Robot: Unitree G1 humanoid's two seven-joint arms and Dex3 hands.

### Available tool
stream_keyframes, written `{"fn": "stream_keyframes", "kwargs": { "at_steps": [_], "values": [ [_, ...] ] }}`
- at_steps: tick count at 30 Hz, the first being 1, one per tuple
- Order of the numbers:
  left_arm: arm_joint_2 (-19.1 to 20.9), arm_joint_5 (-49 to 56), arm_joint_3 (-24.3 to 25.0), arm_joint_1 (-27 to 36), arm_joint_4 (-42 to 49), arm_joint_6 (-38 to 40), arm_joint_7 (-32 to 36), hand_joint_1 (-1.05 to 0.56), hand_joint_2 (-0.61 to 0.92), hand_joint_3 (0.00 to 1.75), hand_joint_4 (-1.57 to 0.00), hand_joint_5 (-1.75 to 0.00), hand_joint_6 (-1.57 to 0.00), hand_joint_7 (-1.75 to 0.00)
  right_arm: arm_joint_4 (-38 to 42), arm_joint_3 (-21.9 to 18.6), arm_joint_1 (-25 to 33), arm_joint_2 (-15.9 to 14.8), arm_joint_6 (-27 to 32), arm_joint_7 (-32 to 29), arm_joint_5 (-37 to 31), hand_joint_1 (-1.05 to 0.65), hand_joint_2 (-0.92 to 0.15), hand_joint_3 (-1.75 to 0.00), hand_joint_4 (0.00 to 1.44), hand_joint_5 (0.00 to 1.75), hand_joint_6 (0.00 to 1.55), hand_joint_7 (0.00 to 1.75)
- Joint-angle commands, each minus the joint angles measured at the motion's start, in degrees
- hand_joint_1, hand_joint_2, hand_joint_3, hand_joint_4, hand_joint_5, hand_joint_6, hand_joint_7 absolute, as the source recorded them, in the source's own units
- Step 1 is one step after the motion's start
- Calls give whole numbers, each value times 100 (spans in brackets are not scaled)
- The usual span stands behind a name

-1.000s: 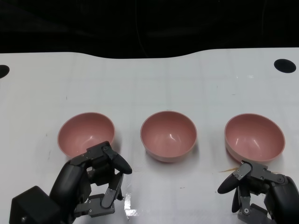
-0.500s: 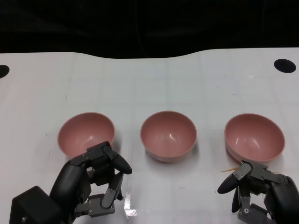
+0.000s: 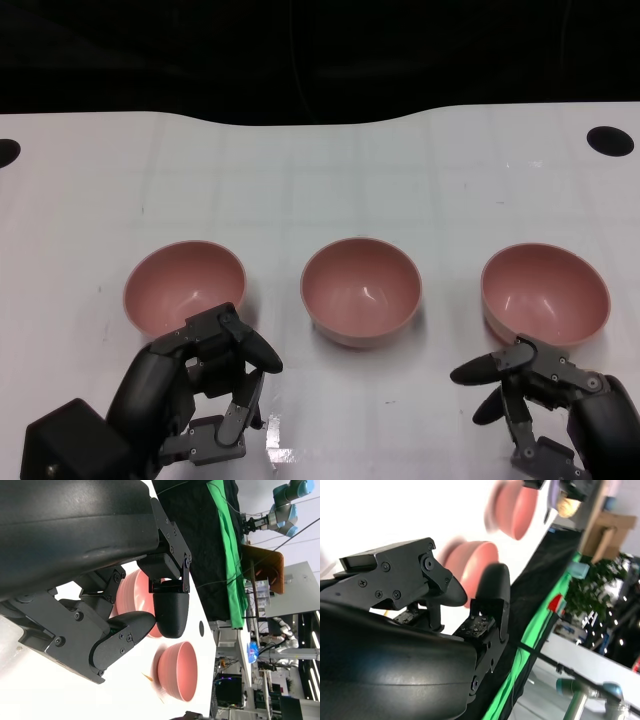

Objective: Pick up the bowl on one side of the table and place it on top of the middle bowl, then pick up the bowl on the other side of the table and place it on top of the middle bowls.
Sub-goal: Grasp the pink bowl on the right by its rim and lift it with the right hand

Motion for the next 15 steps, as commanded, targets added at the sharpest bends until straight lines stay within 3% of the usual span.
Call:
{"fn": "stream_keyframes", "kwargs": {
  "at_steps": [1,3,5,9,15],
  "values": [
    [66,43,38,20,-9,-31,19,-24,55,111,-79,-172,-76,-140,-267,-94,-5,-146,182,-64,-194,-23,-72,-42,29,98,37,55],
    [65,39,40,15,-3,-28,16,-24,55,111,-78,-173,-76,-140,-359,-116,-8,-192,270,-94,-316,-29,-83,-20,20,91,33,42],
    [60,19,44,10,1,-15,7,-24,55,111,-78,-173,-76,-140,-454,-132,-11,-249,393,-116,-460,-38,-87,-11,14,89,28,35],
    [57,-35,54,-20,21,-7,-27,-23,54,113,-78,-173,-76,-140,-650,-140,-48,-353,743,-150,-811,-45,-87,-3,2,83,19,25],
    [47,-67,60,-30,54,-20,-31,-24,53,111,-78,-173,-77,-137,-660,-151,-169,-569,717,-498,-1617,-55,-87,-1,0,78,14,19]
  ]
}}
